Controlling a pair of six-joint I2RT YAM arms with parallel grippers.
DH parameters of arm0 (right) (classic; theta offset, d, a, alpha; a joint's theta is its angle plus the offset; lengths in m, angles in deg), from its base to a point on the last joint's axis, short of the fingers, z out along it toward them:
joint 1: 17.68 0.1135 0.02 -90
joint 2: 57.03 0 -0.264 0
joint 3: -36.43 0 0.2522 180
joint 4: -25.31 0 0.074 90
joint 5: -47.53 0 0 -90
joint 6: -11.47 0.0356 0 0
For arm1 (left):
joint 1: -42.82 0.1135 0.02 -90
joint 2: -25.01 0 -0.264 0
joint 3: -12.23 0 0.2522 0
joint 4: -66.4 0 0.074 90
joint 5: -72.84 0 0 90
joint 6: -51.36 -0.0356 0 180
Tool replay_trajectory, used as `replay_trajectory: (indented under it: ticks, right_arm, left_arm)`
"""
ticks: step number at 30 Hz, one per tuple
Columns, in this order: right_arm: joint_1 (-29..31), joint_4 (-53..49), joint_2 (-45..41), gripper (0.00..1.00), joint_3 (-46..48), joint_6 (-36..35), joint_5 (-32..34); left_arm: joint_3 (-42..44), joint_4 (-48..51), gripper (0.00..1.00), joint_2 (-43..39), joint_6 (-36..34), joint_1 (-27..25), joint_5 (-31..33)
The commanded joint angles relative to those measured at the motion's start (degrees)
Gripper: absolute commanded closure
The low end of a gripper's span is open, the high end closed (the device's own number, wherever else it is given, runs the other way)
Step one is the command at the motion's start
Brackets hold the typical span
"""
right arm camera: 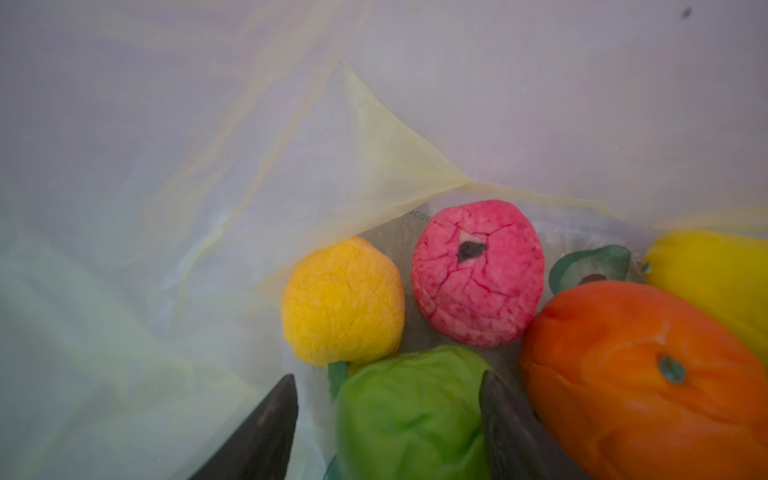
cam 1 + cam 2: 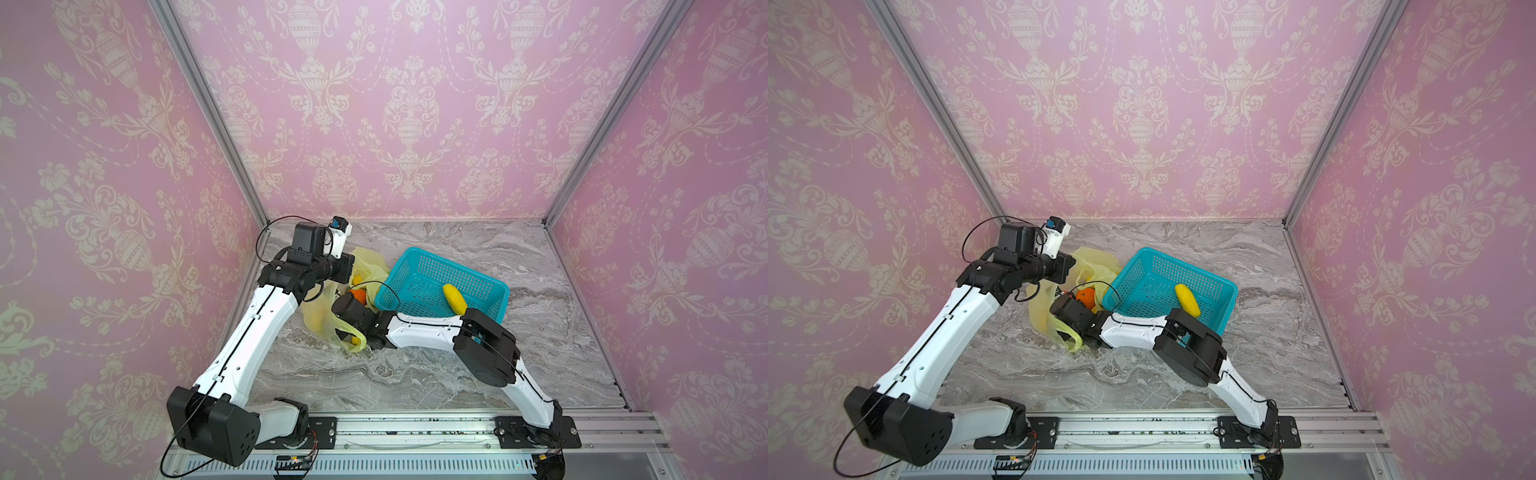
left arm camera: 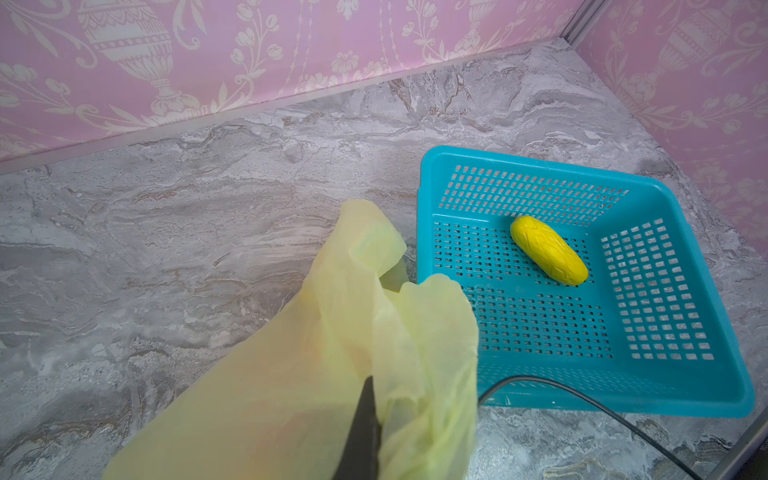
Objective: Untie the knot of the plastic bag and take out the fruit
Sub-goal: 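Lower the right gripper into the bag and grasp the green pear, then lift the green pear out of the bag and carry it over the basket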
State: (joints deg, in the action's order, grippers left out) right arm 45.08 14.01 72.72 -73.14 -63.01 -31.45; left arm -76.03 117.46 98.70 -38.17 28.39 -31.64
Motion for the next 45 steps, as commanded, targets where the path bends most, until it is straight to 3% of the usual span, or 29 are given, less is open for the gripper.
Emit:
replay_trajectory:
  ticks: [1,7,13,25,34,38,45]
  right_arm:
    - [0.08,-9.24,3.39,0.27,-1.67,2.49,1.2]
    - [1.3,-4.22,0.65,0.16,2.95,1.18,1.94]
    - [2.19,0.61,-2.22,0.14,7.89,1.17,3.3]
    - [2.4,-5.91,2.85,0.21,0.78,2.49,3.09]
    - [5.4,-11.25,6.82,0.14,-4.34,6.73,7.52]
    - [6.49,-14.26,9.9,0.21,-8.79,6.86,8.75]
    - [6.47,-7.59,2.2,0.41,-0.13,4.67,10.41]
  left_arm:
    - [0.64,-0.12,1.0,-1.1,-1.0,-0.24,-0.37]
    - [0.58,-0.06,1.0,-1.09,-1.09,-0.09,-0.24]
    - [0.5,0.05,1.0,-1.27,-1.09,-0.15,-0.1]
    - [0.5,0.05,1.0,-1.53,-1.17,-0.13,0.04]
    - [0.5,0.1,1.0,-1.49,-1.17,-0.06,0.19]
    - [0.5,0.19,1.0,-1.62,-1.17,0.0,0.31]
    - [0.5,0.13,1.0,-1.62,-1.0,0.17,0.37]
